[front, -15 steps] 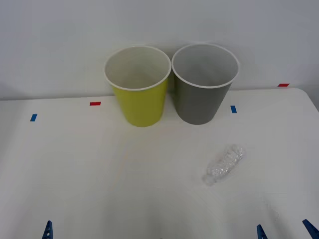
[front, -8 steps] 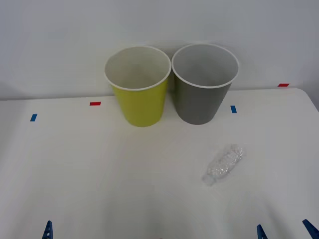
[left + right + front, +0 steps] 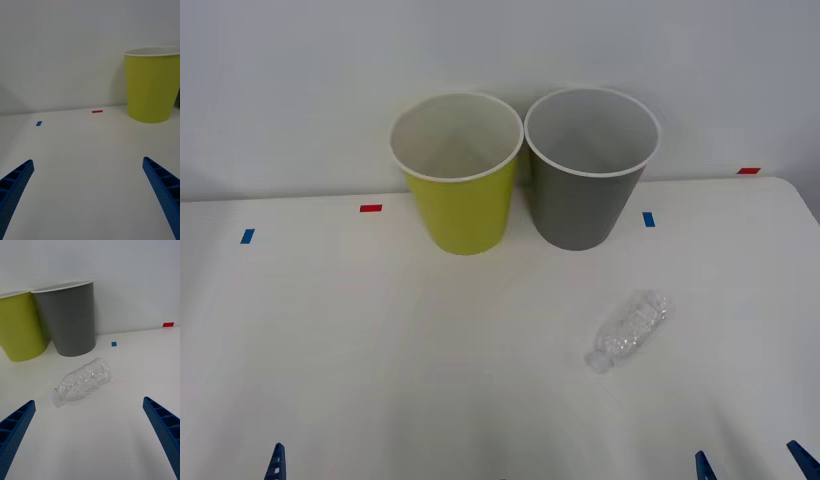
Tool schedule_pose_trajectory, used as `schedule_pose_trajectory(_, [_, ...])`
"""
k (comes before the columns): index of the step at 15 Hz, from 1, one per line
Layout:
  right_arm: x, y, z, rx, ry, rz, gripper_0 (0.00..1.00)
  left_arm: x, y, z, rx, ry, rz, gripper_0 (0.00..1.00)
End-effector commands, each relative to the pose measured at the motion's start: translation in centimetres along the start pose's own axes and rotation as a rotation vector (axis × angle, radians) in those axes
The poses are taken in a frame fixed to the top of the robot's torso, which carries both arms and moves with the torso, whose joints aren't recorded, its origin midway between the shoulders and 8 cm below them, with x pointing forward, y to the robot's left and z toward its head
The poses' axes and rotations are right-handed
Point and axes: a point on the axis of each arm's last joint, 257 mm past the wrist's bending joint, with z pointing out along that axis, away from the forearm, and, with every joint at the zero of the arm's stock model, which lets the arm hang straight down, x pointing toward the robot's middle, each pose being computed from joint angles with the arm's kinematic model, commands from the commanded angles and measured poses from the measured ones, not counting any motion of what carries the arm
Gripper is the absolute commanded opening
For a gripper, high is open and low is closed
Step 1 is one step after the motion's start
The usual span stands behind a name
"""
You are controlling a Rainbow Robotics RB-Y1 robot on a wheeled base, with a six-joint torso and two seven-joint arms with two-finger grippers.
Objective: Put cans in the gray bin and PET bottles in the light green bin.
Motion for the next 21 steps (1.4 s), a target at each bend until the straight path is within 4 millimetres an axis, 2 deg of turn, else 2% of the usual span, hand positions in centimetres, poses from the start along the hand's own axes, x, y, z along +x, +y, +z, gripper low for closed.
schedule_pose_trajectory(1, [0.0,0.0,0.0,0.0,0.0,0.0,1.0,0.0,0.0,0.0,0.0,0.0,0.0,1.0])
schedule_pose_trajectory(9, [0.0,0.0,0.0,0.0,0.0,0.0,1.0,0.0,0.0,0.0,0.0,0.0,0.0,1.0])
schedule_pose_trajectory(10, [1.4,-0.3,0.0,0.013,0.026,0.001,1.0,0.0,0.0,0.0,0.0,0.0,0.0,1.0])
schedule_pose_trajectory(12, [2.1,-0.2,-0.1,0.015,0.044,0.002,1.0,0.0,0.0,0.0,0.0,0.0,0.0,1.0])
schedule_pose_trajectory(15, [0.2,0.9,0.5,-0.002,0.0,0.001,1.0,0.0,0.0,0.0,0.0,0.0,0.0,1.0])
schedule_pose_trajectory(21, [-0.6,1.2,1.5,-0.02,-0.031,0.011,1.0,0.0,0.0,0.0,0.0,0.0,0.0,1.0])
